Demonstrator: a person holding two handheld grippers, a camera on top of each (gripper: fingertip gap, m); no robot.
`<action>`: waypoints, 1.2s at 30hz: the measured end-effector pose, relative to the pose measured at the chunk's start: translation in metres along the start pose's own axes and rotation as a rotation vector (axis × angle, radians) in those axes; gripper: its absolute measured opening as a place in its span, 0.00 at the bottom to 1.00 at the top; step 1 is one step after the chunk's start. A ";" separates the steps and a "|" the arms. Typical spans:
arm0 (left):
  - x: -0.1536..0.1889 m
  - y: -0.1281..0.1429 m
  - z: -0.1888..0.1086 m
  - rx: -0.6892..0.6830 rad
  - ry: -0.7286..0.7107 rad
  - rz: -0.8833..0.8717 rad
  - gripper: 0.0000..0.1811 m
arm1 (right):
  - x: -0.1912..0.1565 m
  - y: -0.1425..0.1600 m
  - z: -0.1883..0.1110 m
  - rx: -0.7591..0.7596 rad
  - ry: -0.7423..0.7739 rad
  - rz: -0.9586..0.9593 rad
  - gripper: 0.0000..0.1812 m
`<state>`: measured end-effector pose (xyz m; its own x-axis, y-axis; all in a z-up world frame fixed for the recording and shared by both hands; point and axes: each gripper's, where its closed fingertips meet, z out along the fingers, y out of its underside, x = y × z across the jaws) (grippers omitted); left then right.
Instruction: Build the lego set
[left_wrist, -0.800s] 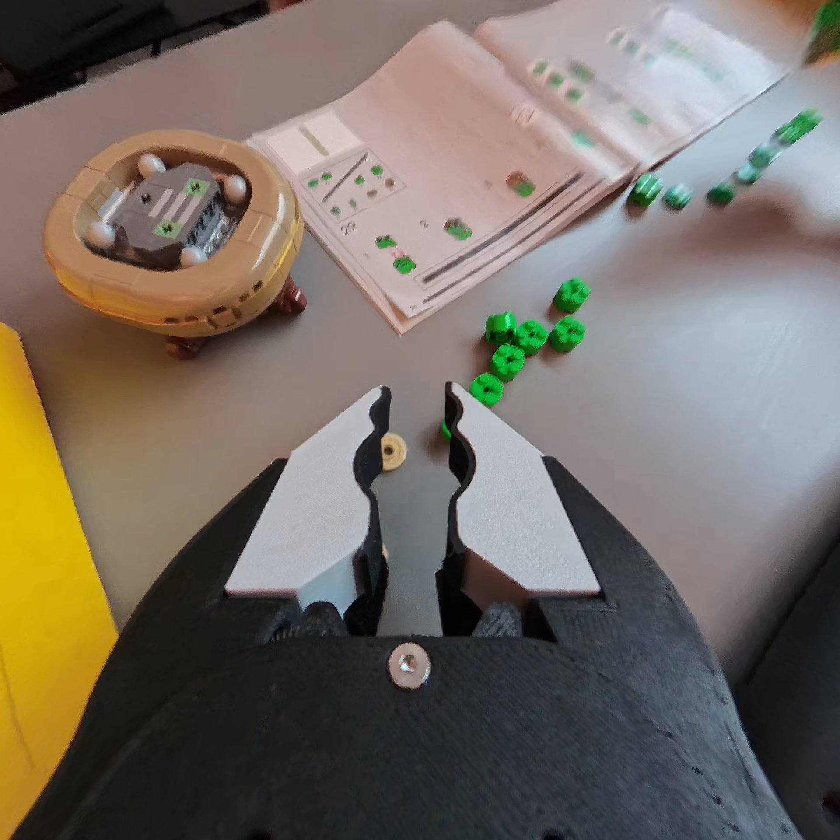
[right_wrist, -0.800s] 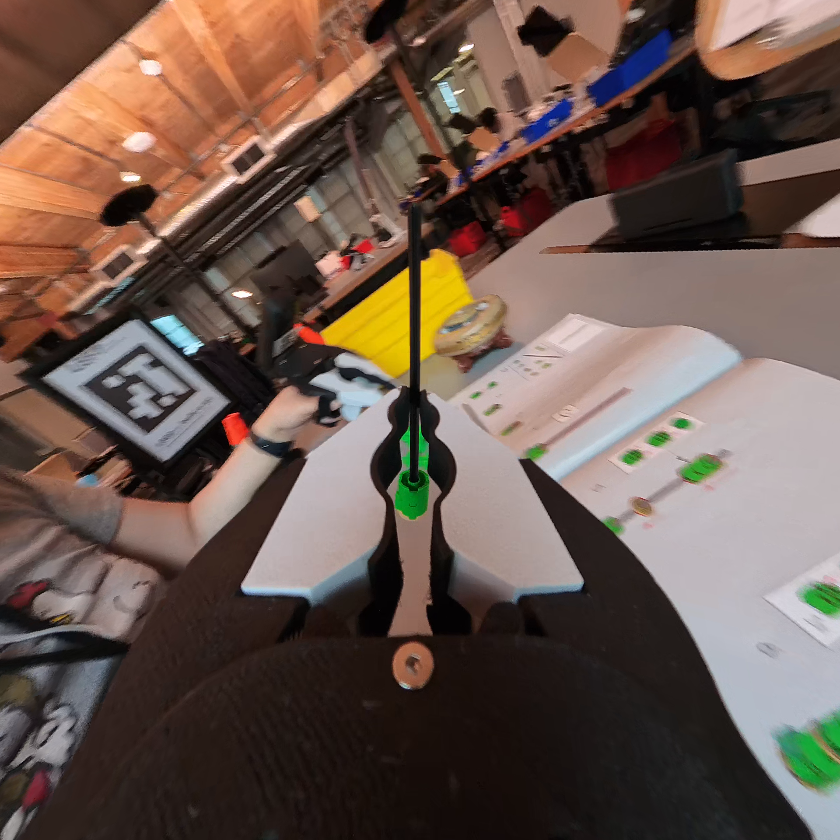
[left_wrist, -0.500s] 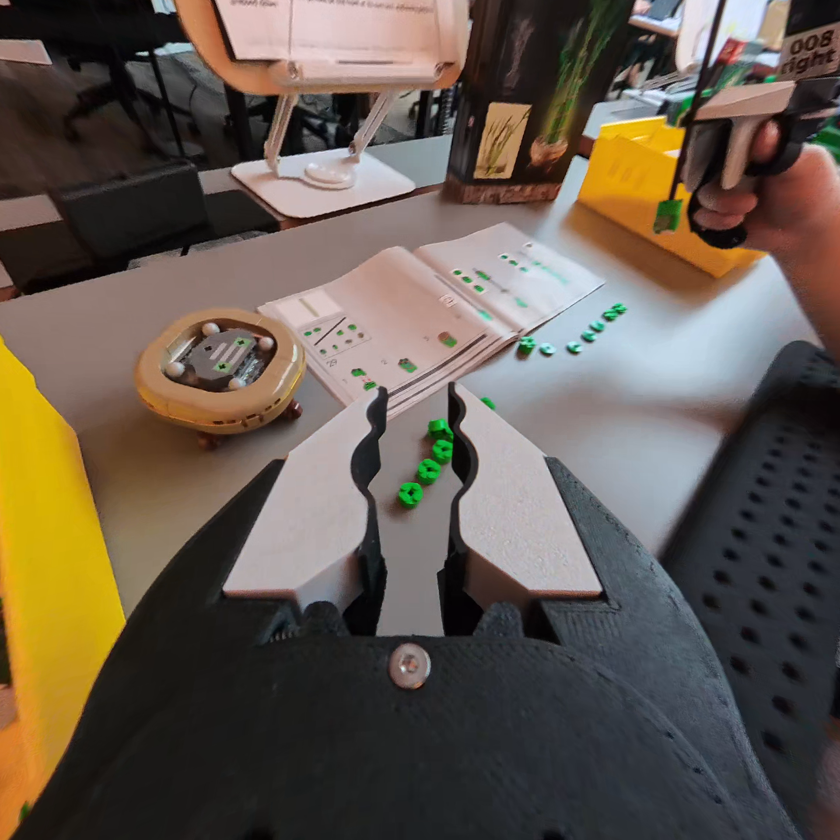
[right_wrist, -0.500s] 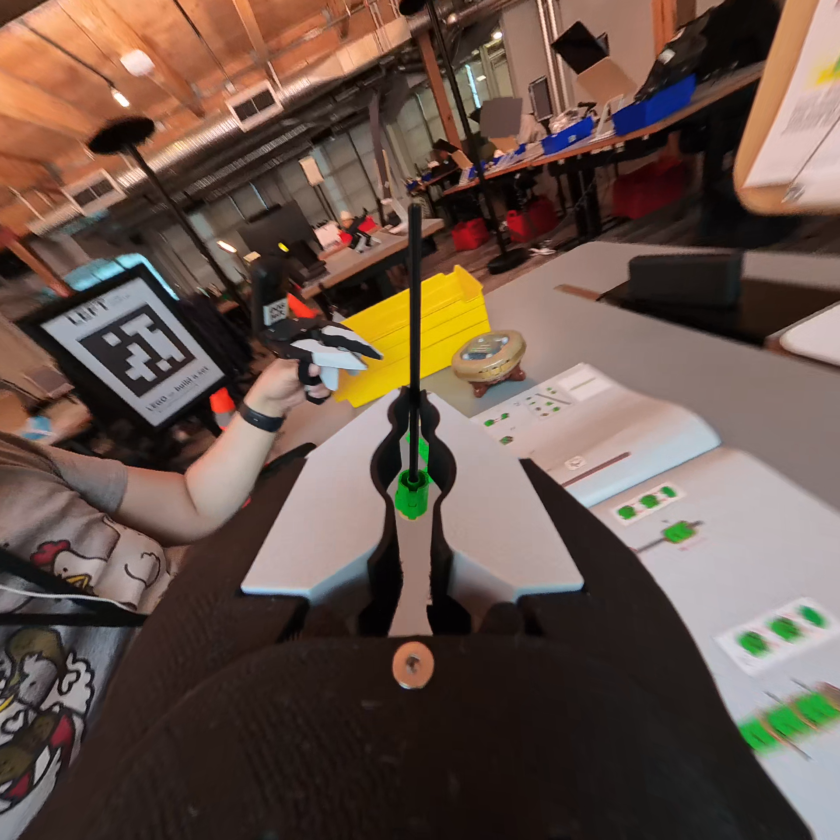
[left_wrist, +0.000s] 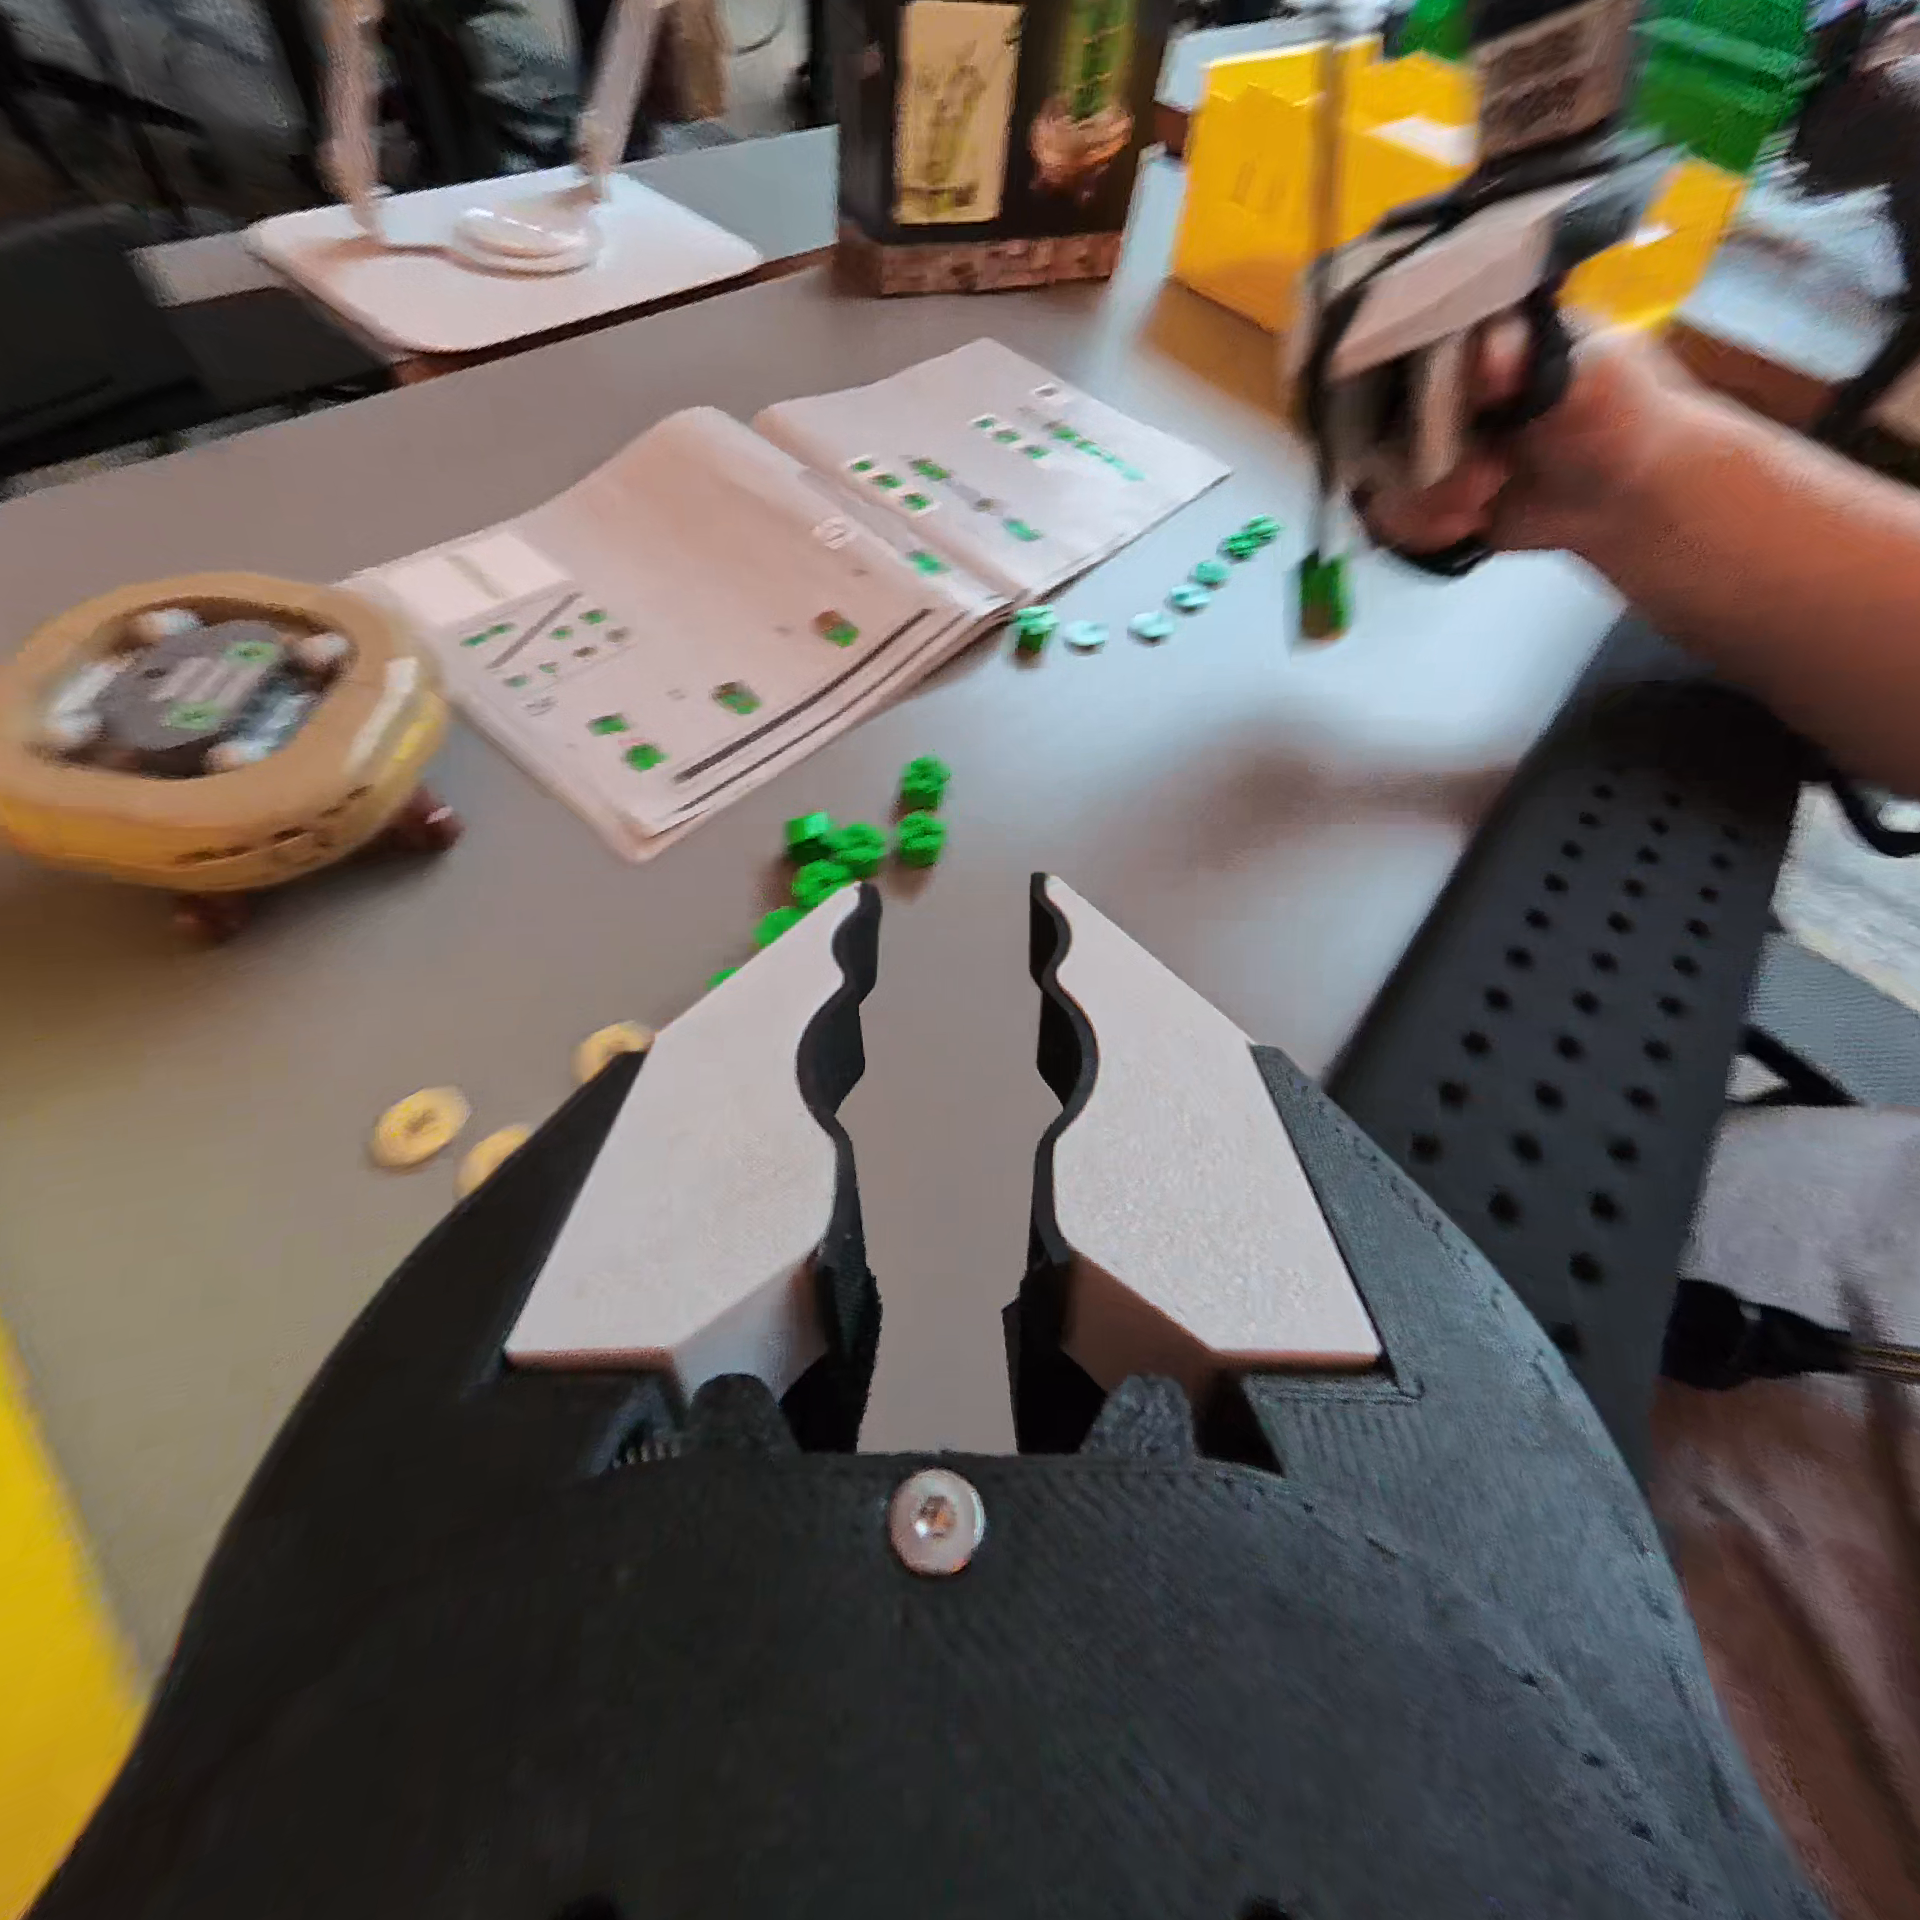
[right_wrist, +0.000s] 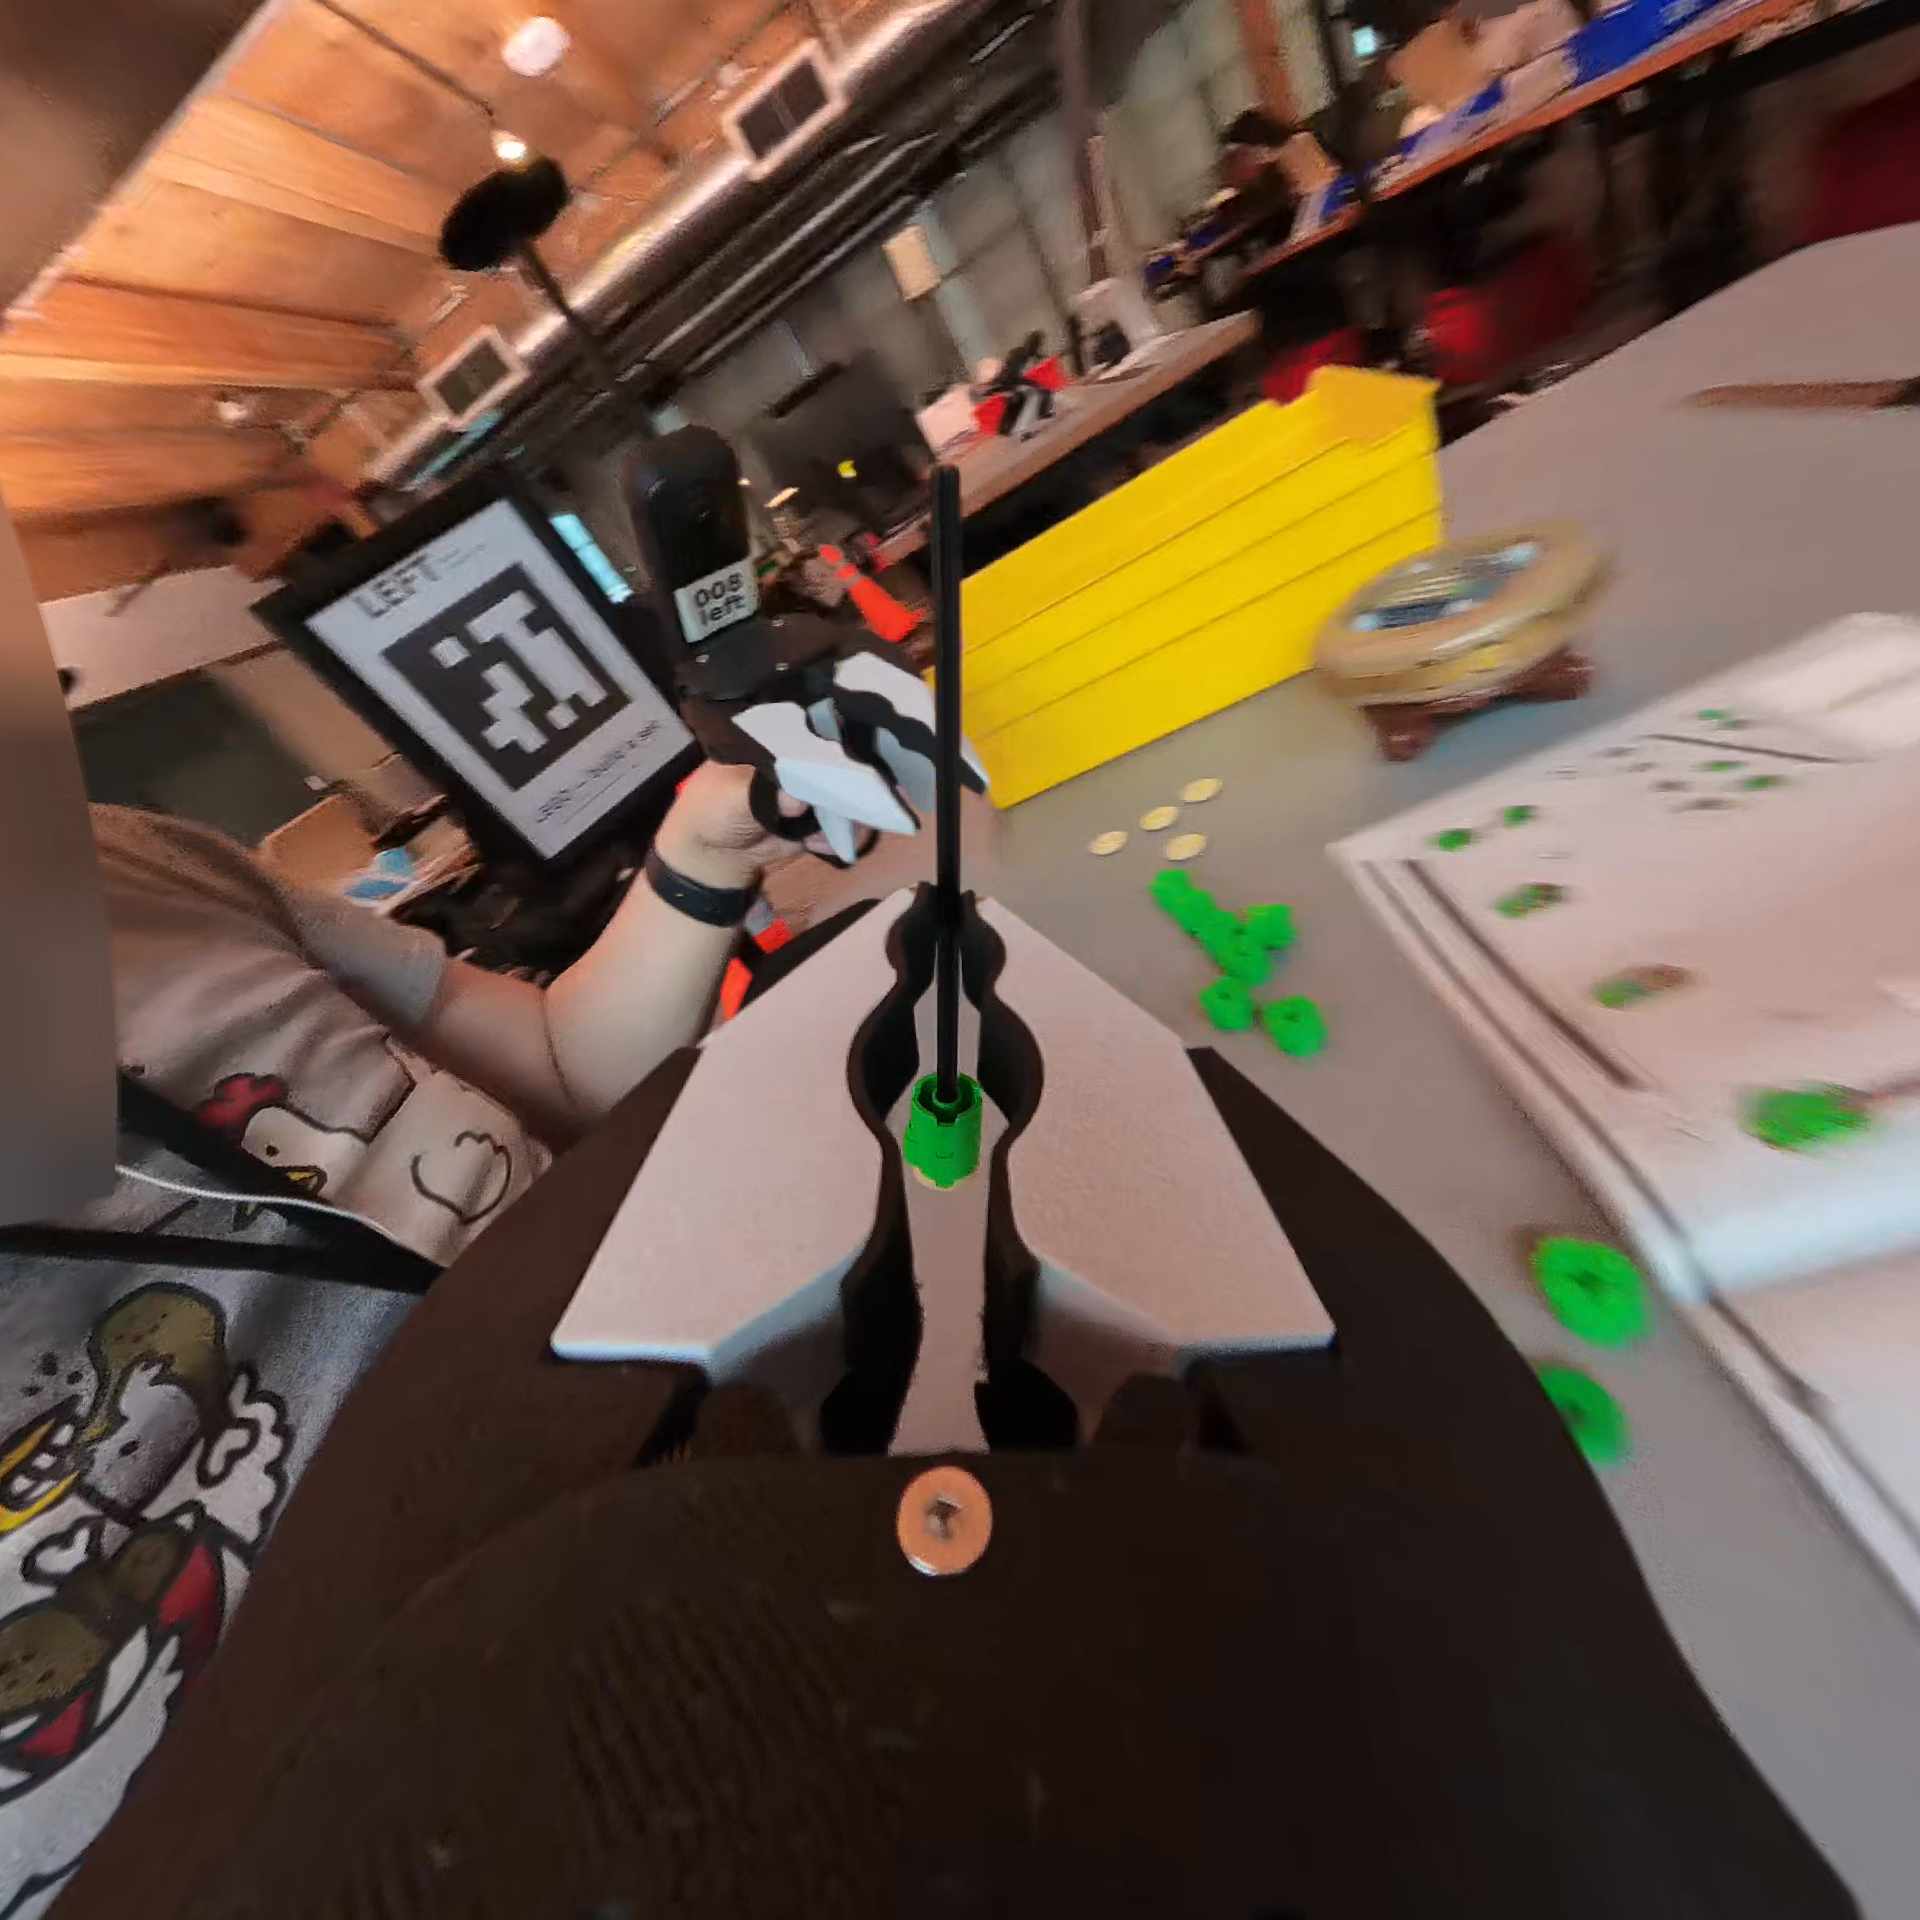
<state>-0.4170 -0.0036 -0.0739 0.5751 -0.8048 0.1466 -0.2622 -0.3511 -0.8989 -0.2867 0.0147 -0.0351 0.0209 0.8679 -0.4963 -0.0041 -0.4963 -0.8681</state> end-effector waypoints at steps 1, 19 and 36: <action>0.014 -0.001 0.009 0.001 0.054 0.017 0.15 | -0.005 0.007 0.014 -0.004 -0.034 -0.006 0.01; 0.019 -0.008 0.017 0.031 0.025 0.118 0.13 | -0.023 0.062 0.043 -0.177 -0.049 -0.340 0.01; 0.074 0.001 0.000 0.160 0.248 -0.024 0.28 | -0.057 0.006 0.095 0.047 -0.221 -0.136 0.01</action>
<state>-0.3752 -0.0632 -0.0640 0.3677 -0.8965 0.2473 -0.1143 -0.3074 -0.9447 -0.3827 -0.0355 -0.0126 -0.1948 0.9125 -0.3596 -0.0631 -0.3776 -0.9238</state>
